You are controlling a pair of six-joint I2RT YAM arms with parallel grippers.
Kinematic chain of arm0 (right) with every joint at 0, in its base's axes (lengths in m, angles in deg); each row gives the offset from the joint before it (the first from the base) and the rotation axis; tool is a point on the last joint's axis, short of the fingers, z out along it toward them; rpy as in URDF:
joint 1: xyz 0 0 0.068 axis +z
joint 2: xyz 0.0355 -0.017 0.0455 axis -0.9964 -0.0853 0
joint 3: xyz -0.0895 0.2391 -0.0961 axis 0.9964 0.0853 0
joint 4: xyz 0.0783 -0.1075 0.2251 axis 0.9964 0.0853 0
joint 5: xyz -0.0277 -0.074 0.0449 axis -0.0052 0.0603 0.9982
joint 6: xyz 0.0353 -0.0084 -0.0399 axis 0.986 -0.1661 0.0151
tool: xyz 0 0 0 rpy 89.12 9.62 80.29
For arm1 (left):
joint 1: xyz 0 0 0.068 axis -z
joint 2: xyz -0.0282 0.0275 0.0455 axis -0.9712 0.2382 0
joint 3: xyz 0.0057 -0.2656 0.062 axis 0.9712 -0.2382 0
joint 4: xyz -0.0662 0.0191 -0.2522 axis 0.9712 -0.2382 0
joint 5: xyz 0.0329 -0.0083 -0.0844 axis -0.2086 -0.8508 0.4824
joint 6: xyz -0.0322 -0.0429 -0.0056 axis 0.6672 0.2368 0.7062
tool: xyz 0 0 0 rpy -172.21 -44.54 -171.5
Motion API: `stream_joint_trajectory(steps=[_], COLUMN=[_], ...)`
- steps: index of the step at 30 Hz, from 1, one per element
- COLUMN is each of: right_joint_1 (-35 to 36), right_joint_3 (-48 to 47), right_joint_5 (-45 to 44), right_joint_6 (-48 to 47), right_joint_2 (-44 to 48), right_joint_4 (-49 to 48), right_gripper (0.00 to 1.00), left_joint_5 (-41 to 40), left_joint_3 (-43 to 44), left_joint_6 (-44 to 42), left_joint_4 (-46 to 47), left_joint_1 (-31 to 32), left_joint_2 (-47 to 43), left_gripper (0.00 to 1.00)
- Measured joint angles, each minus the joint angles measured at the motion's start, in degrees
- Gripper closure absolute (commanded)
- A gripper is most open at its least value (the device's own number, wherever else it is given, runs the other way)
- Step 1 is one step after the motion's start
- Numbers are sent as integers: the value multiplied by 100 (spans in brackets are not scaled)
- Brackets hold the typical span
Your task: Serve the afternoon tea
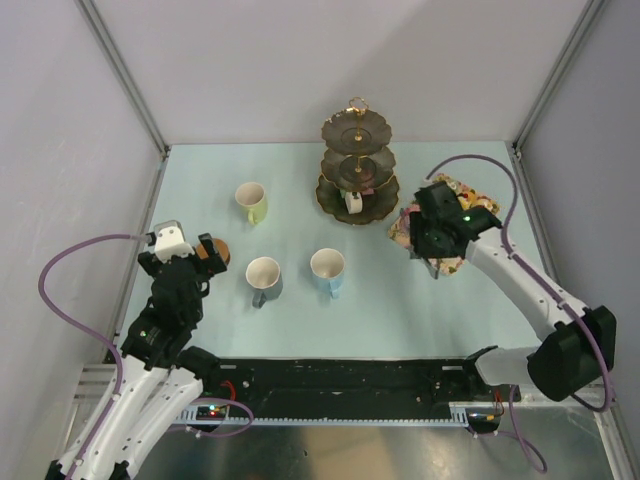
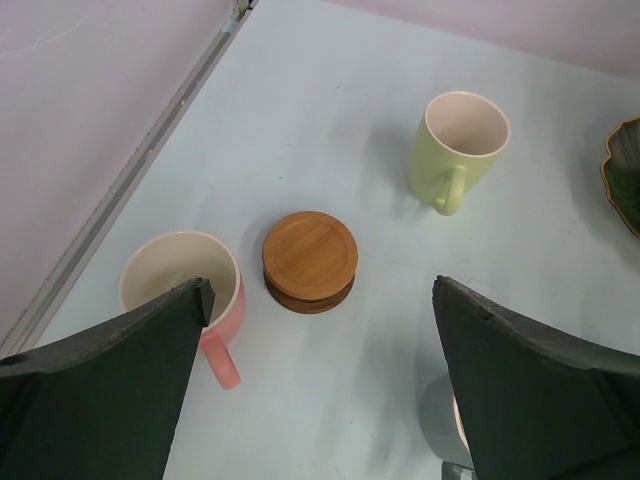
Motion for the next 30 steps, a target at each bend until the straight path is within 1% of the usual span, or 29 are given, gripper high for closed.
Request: stream_joint_trajectory(steps=[3, 7, 10, 15, 19, 22, 25, 30], right_joint_1=[-573, -1561, -2124, -2813, -3110, -3209, -3314, -3574], right_joint_3=[35, 35, 42, 39, -7, -87, -166, -262], right_joint_5=[-37, -2, 136, 520, 785, 1021, 1307, 1720], right_joint_6=[103, 175, 177, 57, -164, -367, -560, -846], right_joint_2=[210, 358, 356, 195, -234, -546, -748, -970], right_joint_4=[155, 120, -68, -638, -1027, -1239, -1421, -1650], right_gripper=[42, 42, 41, 39, 37, 36, 34, 33], left_joint_5=[2, 2, 2, 13, 42, 44, 44, 44], left_joint_3=[0, -2, -11, -74, -81, -81, -81, -81], left_joint_6=[0, 0, 0, -2, -2, -4, -7, -13], left_joint_4=[-2, 0, 2, 2, 2, 2, 2, 2], left_joint_1=[0, 0, 0, 0, 0, 2, 0, 0], left_joint_2=[2, 0, 0, 0, 0, 0, 0, -2], left_gripper=[0, 0, 0, 0, 0, 0, 0, 0])
